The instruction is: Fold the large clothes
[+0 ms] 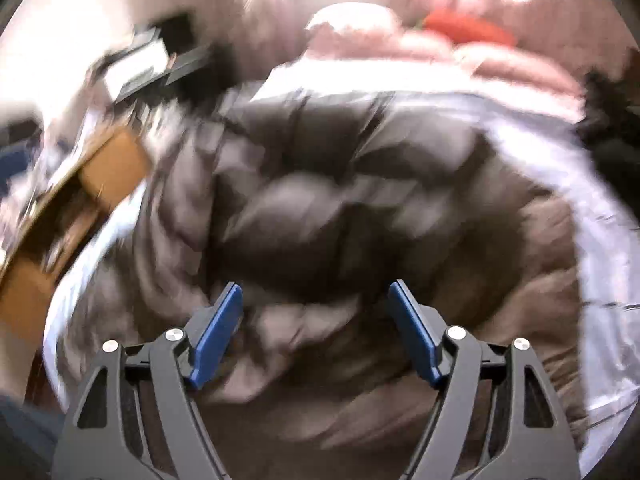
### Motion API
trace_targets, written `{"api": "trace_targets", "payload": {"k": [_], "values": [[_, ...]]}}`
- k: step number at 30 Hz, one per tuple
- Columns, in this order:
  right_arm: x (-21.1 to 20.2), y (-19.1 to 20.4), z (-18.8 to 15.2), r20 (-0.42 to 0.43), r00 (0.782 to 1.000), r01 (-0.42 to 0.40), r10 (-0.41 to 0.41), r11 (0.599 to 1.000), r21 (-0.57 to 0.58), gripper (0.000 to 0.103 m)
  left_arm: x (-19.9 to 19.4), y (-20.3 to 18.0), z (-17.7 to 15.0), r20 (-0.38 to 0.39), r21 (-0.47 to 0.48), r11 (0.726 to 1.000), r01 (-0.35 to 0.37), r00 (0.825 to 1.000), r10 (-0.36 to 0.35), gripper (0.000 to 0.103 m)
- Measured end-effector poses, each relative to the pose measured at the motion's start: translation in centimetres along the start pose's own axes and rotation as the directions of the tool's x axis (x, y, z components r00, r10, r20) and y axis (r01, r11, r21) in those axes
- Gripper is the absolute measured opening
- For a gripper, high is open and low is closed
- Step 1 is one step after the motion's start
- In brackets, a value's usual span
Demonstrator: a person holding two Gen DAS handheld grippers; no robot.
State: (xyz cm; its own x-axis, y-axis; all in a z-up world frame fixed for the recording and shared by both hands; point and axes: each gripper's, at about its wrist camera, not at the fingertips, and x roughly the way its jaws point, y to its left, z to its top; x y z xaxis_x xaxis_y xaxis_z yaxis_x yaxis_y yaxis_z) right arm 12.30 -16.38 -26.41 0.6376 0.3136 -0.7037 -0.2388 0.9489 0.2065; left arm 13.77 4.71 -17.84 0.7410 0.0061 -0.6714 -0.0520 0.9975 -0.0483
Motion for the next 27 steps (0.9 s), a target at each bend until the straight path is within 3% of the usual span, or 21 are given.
{"api": "trace_targets", "payload": {"k": [2, 3, 4, 6, 8, 10, 11, 13, 14, 16, 17, 21, 24, 27], "values": [[0.7, -2.0, 1.1, -0.008, 0.999, 0.046, -0.045, 0.996, 0.079, 0.077, 0.1, -0.3, -0.1, -0.006, 0.006, 1.000, 0.008, 1.000, -0.008, 0.101], [1.9, -3.0, 1.3, -0.060, 0.995, 0.082, -0.076, 0.991, 0.109, 0.077, 0.1, -0.5, -0.2, -0.008, 0.010, 1.000, 0.012, 1.000, -0.012, 0.101], [4.4, -4.1, 0.9, -0.162, 0.977, 0.156, -0.137, 0.982, 0.111, 0.077, 0.1, -0.6, -0.2, -0.009, 0.014, 1.000, 0.013, 1.000, -0.013, 0.101], [7.5, -4.8, -0.4, -0.270, 0.945, 0.201, -0.184, 0.979, 0.036, 0.084, 0.1, -0.8, -0.4, -0.011, 0.029, 1.000, 0.010, 1.000, -0.009, 0.101], [8.0, -4.4, -1.0, -0.262, 0.947, 0.188, -0.186, 0.982, -0.019, 0.085, 0.4, -0.7, -0.5, -0.030, 0.033, 0.999, 0.003, 1.000, -0.002, 0.101], [6.6, -4.7, -0.1, -0.236, 0.966, 0.121, -0.107, 0.992, 0.044, 0.084, 1.6, -0.1, -0.7, -0.104, 0.004, 1.000, 0.019, 0.994, -0.018, 0.101], [4.9, -5.5, 0.5, -0.176, 0.984, 0.044, -0.025, 0.993, 0.107, 0.084, 2.3, 0.3, -0.8, -0.143, -0.015, 0.999, 0.041, 0.989, -0.042, 0.101], [2.0, -7.2, 2.0, -0.064, 0.997, -0.036, 0.048, 0.982, 0.183, 0.084, 4.1, 0.8, -1.3, -0.249, -0.070, 0.993, 0.097, 0.962, -0.111, 0.101], [0.9, -8.3, 3.2, -0.014, 0.998, -0.057, 0.061, 0.973, 0.222, 0.085, 5.3, 0.9, -2.0, -0.315, -0.093, 0.989, 0.115, 0.939, -0.139, 0.101], [0.2, -10.9, 5.7, 0.025, 0.995, -0.099, 0.096, 0.946, 0.308, 0.085, 6.5, 0.5, -3.0, -0.383, -0.083, 0.991, 0.101, 0.915, -0.125, 0.101], [0.4, -12.1, 6.9, 0.029, 0.993, -0.121, 0.118, 0.927, 0.355, 0.085, 7.0, -0.1, -3.6, -0.407, -0.044, 0.996, 0.074, 0.909, -0.085, 0.101], [3.0, -13.5, 10.6, -0.001, 0.980, -0.176, 0.198, 0.874, 0.452, 0.086, 7.7, -2.7, -4.9, -0.408, 0.132, 0.991, 0.009, 0.912, 0.045, 0.101], [6.4, -15.1, 12.3, -0.123, 0.974, -0.107, 0.191, 0.862, 0.495, 0.086, 8.1, -4.4, -5.6, -0.391, 0.219, 0.976, -0.001, 0.916, 0.089, 0.101], [10.7, -15.5, 12.6, -0.214, 0.927, -0.125, 0.308, 0.792, 0.598, 0.085, 9.1, -5.8, -6.5, -0.389, 0.292, 0.956, -0.004, 0.913, 0.123, 0.101]]}}
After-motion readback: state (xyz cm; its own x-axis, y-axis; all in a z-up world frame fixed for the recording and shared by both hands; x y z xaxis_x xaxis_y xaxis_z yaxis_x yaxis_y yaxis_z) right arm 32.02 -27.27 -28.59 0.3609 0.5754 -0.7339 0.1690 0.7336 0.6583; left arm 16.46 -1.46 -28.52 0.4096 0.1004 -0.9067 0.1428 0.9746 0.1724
